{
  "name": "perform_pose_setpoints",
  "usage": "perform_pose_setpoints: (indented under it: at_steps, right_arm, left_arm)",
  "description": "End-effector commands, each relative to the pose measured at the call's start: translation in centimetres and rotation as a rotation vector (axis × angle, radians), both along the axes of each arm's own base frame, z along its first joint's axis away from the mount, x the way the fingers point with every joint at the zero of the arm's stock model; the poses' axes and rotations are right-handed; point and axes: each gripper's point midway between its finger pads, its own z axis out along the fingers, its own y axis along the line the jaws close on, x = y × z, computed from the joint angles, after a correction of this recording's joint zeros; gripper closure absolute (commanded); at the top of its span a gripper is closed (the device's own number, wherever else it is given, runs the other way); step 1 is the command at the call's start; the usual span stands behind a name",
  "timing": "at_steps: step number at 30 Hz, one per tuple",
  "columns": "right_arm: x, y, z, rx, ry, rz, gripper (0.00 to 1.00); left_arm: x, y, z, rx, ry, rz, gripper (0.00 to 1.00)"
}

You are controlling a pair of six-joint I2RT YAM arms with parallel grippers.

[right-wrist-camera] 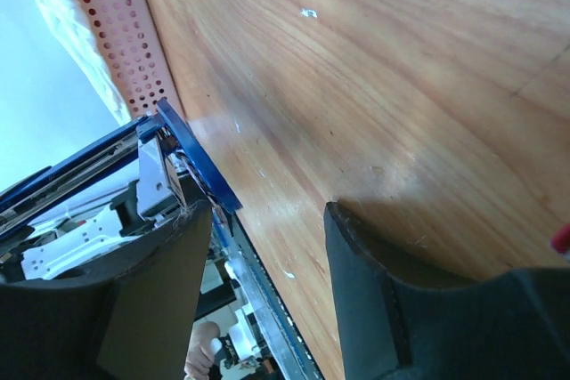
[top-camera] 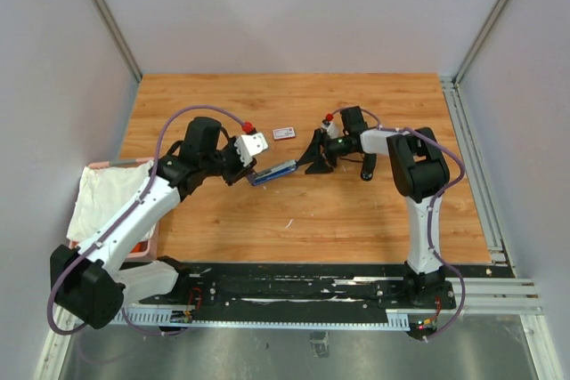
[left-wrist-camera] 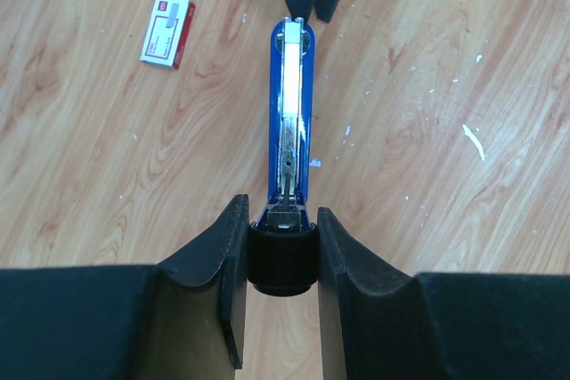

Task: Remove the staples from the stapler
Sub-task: Unload the staple at the center of the board.

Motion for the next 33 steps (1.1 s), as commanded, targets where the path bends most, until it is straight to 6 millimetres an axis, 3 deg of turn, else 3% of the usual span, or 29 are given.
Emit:
perform_pose_setpoints:
  at_steps: [1, 8, 12, 21, 28, 33]
  right_arm:
    - [0.1, 0.2, 0.3, 0.087, 0.054, -0.021, 0.45]
    - [0.8, -0.2, 1.1, 0.019, -0.007, -0.011, 0.45]
    - [1.7, -0.4, 3.3, -0.003, -0.095, 0.016, 0.44]
    - [1.1, -0.2, 7.2, 0.048, -0.211, 0.050, 0.42]
    - [-0.3, 0.3, 8.6, 0.047, -0.416, 0.184, 0.36]
    - [-0.3, -0.2, 9.4, 0.013, -0.643, 0.266, 0.32]
  left_arm:
    - [1.3, -0.6, 4.7, -0.103, -0.106, 0.009, 1.00]
    - [1.1, -0.8, 5.5, -0.117, -0.087, 0.005, 1.00]
    - [1.2, -0.4, 5.4, -0.093, -0.080, 0.015, 1.00]
    - [1.1, 0.0, 5.2, -0.083, -0.085, 0.032, 1.00]
    - [1.7, 0.1, 5.4, -0.110, -0.108, 0.074, 1.00]
    - [1.7, -0.2, 6.9, -0.151, -0.134, 0.071, 1.00]
